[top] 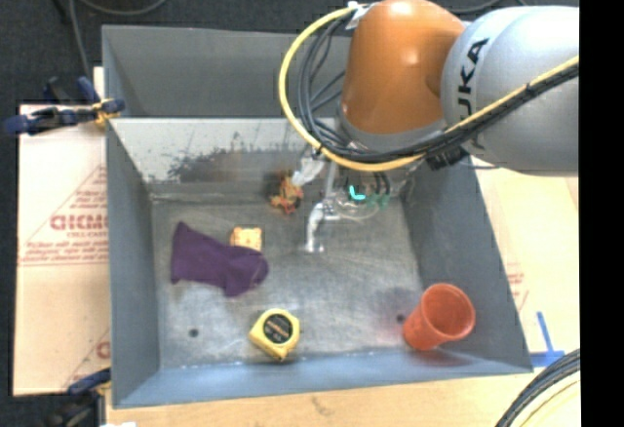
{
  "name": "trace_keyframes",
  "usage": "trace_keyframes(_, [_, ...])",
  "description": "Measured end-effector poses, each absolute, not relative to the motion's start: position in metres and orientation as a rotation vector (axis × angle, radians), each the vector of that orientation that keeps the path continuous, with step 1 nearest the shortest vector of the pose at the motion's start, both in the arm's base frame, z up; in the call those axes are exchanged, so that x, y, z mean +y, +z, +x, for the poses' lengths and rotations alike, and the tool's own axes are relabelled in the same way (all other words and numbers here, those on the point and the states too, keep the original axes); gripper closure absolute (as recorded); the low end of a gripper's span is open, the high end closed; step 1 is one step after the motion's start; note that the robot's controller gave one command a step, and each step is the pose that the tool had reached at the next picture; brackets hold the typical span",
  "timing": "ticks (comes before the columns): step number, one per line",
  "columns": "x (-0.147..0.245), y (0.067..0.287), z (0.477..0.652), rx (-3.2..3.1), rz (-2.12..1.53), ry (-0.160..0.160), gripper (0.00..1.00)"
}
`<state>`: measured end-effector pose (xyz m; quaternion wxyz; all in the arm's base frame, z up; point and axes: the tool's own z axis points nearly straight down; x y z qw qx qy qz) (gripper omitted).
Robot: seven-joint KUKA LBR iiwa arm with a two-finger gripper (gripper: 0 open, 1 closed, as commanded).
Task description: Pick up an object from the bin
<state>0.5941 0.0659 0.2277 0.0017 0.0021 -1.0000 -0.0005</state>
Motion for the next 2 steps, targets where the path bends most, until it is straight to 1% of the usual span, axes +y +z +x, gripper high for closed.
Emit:
trace_keyframes(1, [0.066,0.232,0.596,-3.146,0.005,-0.003,0.0])
trace_keyframes(2, [0.106,0.082,0.601,-3.137,0.273,0.001,1.0])
